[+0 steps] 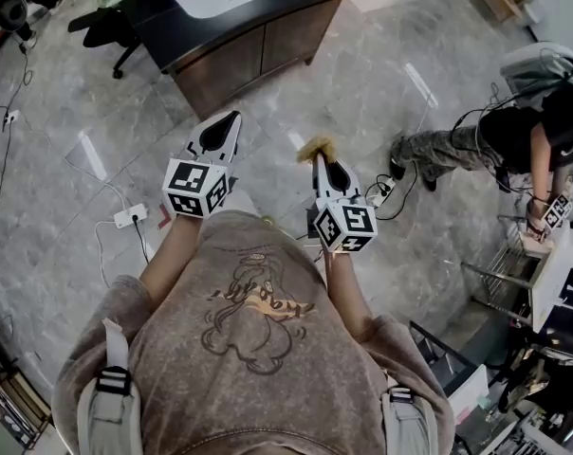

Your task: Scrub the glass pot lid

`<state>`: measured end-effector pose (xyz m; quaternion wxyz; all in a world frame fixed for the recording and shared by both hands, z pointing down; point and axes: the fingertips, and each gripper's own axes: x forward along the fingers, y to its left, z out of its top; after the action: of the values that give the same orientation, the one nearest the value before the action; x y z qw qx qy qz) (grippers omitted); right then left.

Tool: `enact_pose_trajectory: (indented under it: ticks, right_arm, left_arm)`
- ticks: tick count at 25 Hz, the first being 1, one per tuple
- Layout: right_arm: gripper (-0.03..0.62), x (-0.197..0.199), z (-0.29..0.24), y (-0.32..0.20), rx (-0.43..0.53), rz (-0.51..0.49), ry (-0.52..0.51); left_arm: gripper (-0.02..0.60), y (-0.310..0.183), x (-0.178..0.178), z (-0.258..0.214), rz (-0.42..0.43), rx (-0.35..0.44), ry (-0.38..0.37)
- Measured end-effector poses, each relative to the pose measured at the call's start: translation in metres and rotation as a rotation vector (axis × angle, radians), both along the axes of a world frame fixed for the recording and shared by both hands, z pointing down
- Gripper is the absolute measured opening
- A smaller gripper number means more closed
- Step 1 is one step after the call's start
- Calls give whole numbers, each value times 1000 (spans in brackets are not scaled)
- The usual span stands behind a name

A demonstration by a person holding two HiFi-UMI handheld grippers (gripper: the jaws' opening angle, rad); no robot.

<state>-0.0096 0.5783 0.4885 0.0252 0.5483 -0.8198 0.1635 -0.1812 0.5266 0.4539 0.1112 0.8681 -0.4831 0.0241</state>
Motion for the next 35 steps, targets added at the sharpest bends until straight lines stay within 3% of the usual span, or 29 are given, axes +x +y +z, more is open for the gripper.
enact_pose_trajectory:
  ticks: [7,14,35]
  right_arm:
    - [41,22,7,-22,-7,14,4]
    - [41,34,19,-77,-25,16,12]
    - [41,39,-5,-351,-31,55,16]
  left_arm:
    - [17,-26,27,1,22,9,10]
    - [17,-89,45,9,46,5,18]
    - [17,-370,59,1,100,-53,3]
